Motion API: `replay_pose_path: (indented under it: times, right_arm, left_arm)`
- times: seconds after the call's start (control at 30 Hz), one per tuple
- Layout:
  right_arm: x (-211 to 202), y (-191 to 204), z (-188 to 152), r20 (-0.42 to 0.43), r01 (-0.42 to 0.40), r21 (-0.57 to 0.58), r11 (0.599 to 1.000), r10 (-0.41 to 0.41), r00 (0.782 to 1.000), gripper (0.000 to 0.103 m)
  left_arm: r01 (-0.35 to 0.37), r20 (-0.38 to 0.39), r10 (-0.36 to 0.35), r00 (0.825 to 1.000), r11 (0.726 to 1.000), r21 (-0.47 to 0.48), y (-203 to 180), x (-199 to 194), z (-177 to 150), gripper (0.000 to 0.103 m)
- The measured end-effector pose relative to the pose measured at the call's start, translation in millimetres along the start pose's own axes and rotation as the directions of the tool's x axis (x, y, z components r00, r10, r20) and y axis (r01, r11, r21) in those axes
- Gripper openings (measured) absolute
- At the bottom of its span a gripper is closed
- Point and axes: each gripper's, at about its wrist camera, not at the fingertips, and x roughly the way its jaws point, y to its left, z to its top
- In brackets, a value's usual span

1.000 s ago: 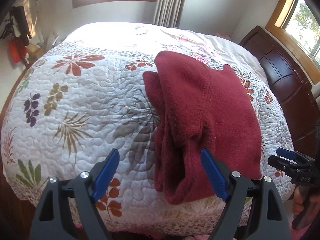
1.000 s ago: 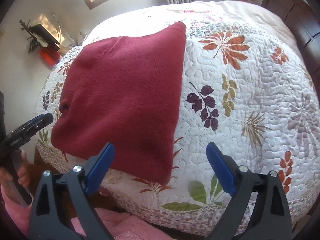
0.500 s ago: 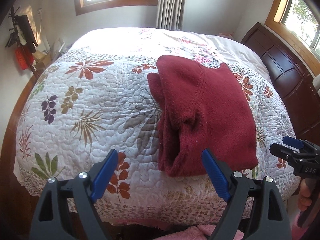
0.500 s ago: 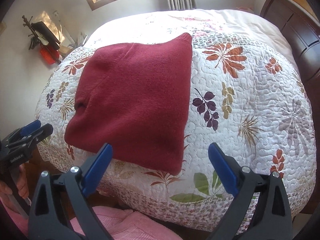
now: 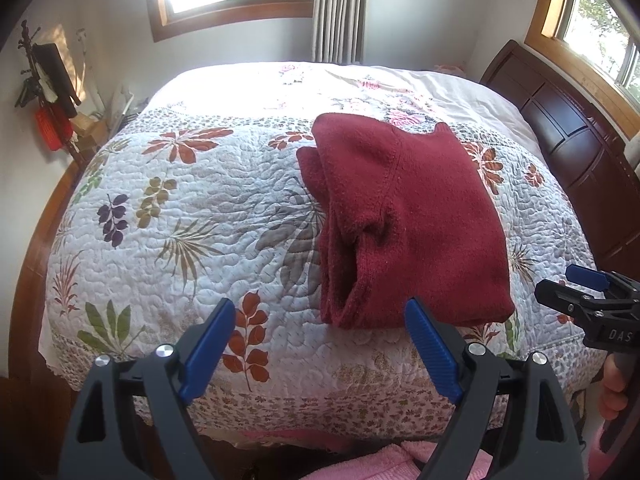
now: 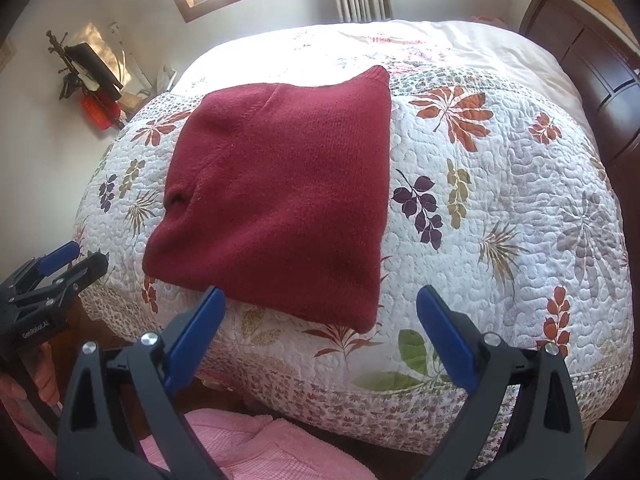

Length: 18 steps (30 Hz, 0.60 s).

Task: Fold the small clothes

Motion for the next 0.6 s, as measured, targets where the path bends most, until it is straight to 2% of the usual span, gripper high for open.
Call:
replay_pose_path:
  times: [0.6]
  right_arm:
    - [0.4,3.5,-7.7,0.016,0.016,0.026,1.000,-0.017,1.000,0.096]
  left_arm:
    - [-0.007,-0.028,0.007,1.000,1.000,0.000,4.1,6.5,-8.7,0.087]
